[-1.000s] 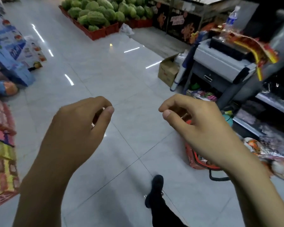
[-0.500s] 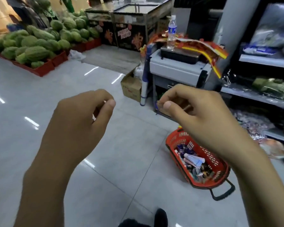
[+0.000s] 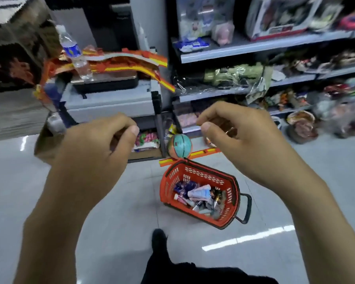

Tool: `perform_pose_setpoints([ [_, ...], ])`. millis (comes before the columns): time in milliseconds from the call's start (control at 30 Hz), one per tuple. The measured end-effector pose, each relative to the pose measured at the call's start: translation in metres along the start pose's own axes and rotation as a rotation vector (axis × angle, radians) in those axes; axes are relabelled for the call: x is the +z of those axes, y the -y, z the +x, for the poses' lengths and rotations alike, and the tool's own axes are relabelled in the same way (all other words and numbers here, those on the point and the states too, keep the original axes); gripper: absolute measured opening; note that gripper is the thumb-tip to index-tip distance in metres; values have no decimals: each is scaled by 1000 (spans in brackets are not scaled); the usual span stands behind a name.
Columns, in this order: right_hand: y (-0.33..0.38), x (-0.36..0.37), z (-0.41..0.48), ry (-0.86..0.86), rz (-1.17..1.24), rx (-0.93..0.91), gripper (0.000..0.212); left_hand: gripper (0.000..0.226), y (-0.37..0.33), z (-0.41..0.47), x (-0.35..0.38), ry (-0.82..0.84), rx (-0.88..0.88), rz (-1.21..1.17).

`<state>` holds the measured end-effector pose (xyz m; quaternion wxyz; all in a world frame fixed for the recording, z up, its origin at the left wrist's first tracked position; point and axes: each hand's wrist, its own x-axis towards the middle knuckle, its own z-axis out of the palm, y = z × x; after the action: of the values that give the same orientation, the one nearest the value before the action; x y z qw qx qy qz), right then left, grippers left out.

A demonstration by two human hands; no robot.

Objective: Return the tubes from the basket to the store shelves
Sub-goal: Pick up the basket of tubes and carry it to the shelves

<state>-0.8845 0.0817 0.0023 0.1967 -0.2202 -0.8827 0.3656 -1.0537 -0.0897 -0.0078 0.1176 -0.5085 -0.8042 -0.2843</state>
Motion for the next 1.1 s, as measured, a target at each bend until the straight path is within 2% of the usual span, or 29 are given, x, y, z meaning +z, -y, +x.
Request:
perform_pose_setpoints([
  [133, -7, 6, 25, -135, -23, 150, 10, 25, 29, 61, 25, 131, 136, -124],
  [267, -39, 21, 32, -258, 58, 353, 10, 18, 39, 95, 81, 323, 111, -289],
  [433, -108, 54, 32, -257, 162, 677, 15, 7, 50, 102, 176, 704, -125, -475],
  [533, -157, 80, 37, -190, 230, 845, 27, 19, 63, 97, 234, 840, -351, -568],
  [633, -211, 110, 41, -108, 308, 957, 37, 31, 79, 87, 292, 856, -554, -446],
  [700, -246, 131, 42, -75, 342, 1025, 42, 37, 91, 76, 329, 869, -610, -309],
  [833, -323, 176, 43, -47, 382, 1128, 43, 39, 120, 51, 408, 965, -747, -212],
  [967, -399, 230, 42, -108, 420, 1245, 38, 42, 157, 17, 487, 989, -896, -218],
  [1100, -480, 291, 29, -146, 454, 1349, 62, 39, 191, -9, 580, 962, -973, -248],
])
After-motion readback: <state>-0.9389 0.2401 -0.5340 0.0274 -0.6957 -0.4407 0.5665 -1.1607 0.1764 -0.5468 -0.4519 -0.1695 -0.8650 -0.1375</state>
